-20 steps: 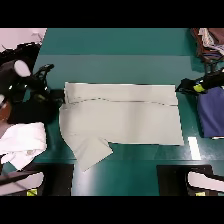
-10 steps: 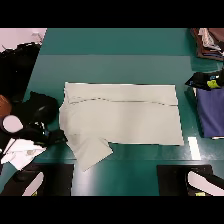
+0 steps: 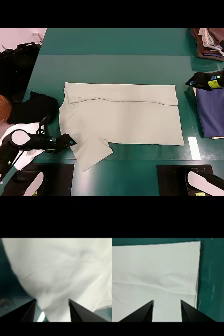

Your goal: Fold the shirts.

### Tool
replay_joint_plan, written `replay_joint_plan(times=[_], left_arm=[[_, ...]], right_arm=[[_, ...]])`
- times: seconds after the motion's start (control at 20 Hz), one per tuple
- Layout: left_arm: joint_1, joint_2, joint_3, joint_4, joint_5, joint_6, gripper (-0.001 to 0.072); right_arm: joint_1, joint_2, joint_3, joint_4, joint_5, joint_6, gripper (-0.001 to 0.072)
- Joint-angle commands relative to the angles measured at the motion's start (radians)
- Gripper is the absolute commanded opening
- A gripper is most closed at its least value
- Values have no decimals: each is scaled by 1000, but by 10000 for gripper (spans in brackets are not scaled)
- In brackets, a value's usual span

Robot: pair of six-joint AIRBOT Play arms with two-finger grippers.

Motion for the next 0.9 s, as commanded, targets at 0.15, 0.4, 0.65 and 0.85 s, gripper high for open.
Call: replay_joint_plan(times=[0.15,0.4,0.65,0.85], left_arm=[[0,0,-55,-76,113,38,240],[0,0,30,-108,11,126,21],[0,0,165,-105,-13,158,21],[0,0,189,-103,-9,158,21]], right_arm=[[-2,2,0,-10,47,0,389],[-122,91,-175,-57,135,0,389],[-393,191,-558,-95,207,-21,495],[-472,145,-737,-13,179,-47,407]])
